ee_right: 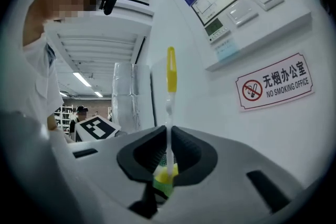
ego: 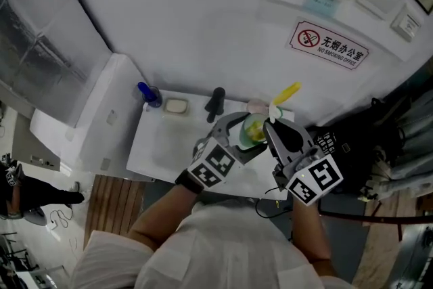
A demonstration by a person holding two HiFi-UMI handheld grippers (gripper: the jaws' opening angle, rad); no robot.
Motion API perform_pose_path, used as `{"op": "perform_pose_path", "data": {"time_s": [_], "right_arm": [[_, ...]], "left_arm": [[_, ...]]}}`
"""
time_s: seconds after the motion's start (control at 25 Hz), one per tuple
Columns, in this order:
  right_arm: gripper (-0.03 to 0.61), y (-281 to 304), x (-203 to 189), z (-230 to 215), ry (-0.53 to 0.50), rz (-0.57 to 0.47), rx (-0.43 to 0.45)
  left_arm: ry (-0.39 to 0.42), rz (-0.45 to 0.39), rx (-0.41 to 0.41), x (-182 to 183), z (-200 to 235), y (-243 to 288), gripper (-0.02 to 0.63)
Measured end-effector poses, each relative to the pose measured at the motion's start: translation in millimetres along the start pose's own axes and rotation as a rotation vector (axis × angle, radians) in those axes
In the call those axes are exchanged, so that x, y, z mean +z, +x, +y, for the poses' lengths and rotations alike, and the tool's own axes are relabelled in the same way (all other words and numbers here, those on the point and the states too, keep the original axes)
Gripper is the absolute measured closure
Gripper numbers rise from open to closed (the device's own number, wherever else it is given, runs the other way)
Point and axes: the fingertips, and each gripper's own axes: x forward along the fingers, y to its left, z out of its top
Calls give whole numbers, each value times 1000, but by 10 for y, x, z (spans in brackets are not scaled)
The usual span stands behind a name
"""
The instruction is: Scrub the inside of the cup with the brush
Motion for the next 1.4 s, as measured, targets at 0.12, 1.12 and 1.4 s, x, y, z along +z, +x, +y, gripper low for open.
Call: {"op": "perform_pose_path", "data": {"time_s": [0.12,1.12,1.4], "right_arm": [[549,-150,83,-136,-2,-19,-30],[549,-898,320,-1293,22,-140,-228],[549,-842,28,-1455,57,-82,-239]], "left_arm": [[-13,-1,-17,-67,-87,170,259],[-134,-24,184,-585,627,1143,259],[-79,-67,244,-681,945,1423,259]]}}
